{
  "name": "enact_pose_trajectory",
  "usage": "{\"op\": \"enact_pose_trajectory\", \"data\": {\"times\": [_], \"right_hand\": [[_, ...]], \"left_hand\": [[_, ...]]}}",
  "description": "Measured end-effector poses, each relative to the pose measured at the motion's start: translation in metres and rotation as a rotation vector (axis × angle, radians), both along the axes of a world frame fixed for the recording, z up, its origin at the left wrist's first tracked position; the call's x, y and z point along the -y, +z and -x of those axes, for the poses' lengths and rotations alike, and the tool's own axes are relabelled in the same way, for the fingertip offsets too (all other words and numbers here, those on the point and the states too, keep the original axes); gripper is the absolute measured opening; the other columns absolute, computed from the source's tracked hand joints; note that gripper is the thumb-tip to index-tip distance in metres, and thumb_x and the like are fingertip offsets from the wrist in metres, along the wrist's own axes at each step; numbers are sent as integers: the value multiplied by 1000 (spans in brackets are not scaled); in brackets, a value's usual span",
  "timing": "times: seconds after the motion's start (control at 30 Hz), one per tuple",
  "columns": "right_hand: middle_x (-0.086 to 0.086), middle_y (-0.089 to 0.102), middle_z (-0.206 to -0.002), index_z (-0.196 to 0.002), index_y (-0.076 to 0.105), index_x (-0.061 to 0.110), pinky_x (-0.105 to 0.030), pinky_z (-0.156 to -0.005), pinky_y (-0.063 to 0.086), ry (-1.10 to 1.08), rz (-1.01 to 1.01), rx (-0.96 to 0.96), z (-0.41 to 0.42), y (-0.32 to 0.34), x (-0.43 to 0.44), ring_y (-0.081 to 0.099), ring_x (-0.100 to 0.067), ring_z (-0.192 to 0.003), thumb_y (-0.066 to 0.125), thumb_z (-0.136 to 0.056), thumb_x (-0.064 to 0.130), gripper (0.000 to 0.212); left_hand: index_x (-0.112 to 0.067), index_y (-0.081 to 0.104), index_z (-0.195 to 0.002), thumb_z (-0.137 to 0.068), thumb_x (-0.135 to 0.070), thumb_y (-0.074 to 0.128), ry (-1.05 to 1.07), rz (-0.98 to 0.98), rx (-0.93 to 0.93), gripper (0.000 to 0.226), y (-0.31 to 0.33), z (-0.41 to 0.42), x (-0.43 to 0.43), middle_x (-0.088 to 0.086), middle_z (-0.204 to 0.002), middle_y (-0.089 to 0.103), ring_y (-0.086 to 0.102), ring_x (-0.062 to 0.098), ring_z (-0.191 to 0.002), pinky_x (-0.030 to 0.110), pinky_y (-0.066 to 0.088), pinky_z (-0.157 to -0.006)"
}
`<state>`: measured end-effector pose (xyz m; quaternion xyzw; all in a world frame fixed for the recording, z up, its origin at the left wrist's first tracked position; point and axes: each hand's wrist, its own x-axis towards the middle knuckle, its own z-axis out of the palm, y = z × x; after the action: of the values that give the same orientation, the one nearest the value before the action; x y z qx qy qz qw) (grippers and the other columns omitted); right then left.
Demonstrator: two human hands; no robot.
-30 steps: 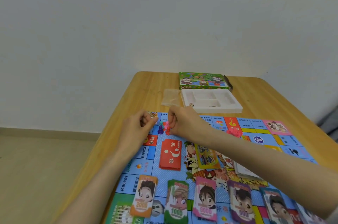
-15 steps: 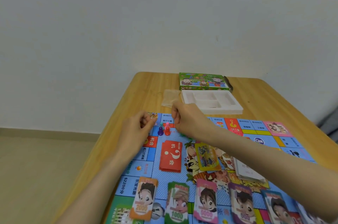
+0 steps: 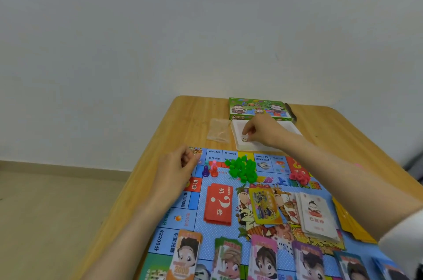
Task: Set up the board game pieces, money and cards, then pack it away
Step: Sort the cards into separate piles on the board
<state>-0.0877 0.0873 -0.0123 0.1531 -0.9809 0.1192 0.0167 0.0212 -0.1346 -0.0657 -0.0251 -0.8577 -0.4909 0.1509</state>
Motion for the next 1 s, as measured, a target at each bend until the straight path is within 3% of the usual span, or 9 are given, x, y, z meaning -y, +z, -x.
{"op": "enact_pose_trajectory", "data": {"times": [0.1, 0.2, 0.3, 0.4, 0.47, 0.53, 0.7, 0.9, 1.0], "right_hand": [[-10, 70, -101, -103, 72, 7, -23, -79, 46, 39, -51, 9, 2, -2, 3, 63, -21, -92, 67, -84, 7, 20], [-9, 70, -100, -99, 72, 6, -26, -80, 49, 47, -52, 9, 4, -4, 3, 64, -21, -92, 65, -85, 8, 16], [-10, 69, -92, -91, 70, 2, -26, -72, 46, 19, -12, -20, 3, -2, 2, 63, -23, -86, 64, -85, 9, 11], [-10, 65, -85, -83, 64, -2, -31, -69, 47, -41, 154, -61, -6, 5, 1, 59, -20, -77, 67, -77, 4, 9], [-6, 66, -79, -79, 63, 0, -25, -64, 48, -74, 311, -8, -18, 12, 0, 58, -12, -68, 70, -75, 2, 8], [-6, 69, -77, -76, 62, 3, -19, -62, 50, -97, 504, 128, -34, 19, -2, 63, -9, -66, 71, -76, -1, 9], [-22, 71, -87, -88, 64, 0, -22, -68, 59, -159, 985, 518, -69, 31, -9, 72, -22, -76, 66, -80, -8, 11], [-13, 72, -76, -88, 68, -4, -20, -63, 58, -164, 1102, 645, -90, 30, -19, 71, -16, -69, 62, -80, -13, 14], [-6, 70, -68, -87, 69, 0, -15, -56, 54, -167, 1033, 583, -98, 34, -26, 68, -11, -61, 65, -79, -9, 12]], "left_hand": [[-8, 55, -77, -93, -26, 58, 3, -2, 9, 24, 0, 0, 0, 2, -68, 63, 60, 3, -56, 13, 43, -46], [-8, 55, -78, -93, -27, 57, 0, -5, 12, 24, 0, 0, 1, 4, -70, 64, 62, 10, -60, 15, 43, -48], [-6, 56, -79, -93, -28, 57, -2, -4, 15, 26, 1, 0, 1, 6, -71, 64, 64, 16, -65, 17, 43, -49], [-6, 57, -81, -93, -27, 57, 6, -7, 10, 25, 1, 0, 2, 5, -71, 64, 63, 13, -63, 15, 43, -48], [-4, 57, -82, -93, -26, 56, 4, -3, 3, 25, 2, 0, 2, 5, -72, 64, 63, 13, -63, 15, 42, -47], [-3, 58, -84, -93, -26, 56, 2, -1, 2, 25, 2, -1, 1, 5, -72, 64, 62, 11, -63, 15, 42, -48], [-6, 58, -83, -94, -27, 56, 11, 25, 0, 24, 3, -2, 1, -1, -68, 61, 58, -4, -55, 11, 42, -48], [-6, 59, -84, -94, -28, 56, 12, 28, 13, 24, 4, -5, 1, 4, -72, 64, 61, 9, -62, 20, 44, -53], [-7, 58, -84, -94, -28, 55, 21, 45, 25, 24, 4, -7, 1, 1, -71, 64, 60, 7, -60, 14, 41, -49]]}}
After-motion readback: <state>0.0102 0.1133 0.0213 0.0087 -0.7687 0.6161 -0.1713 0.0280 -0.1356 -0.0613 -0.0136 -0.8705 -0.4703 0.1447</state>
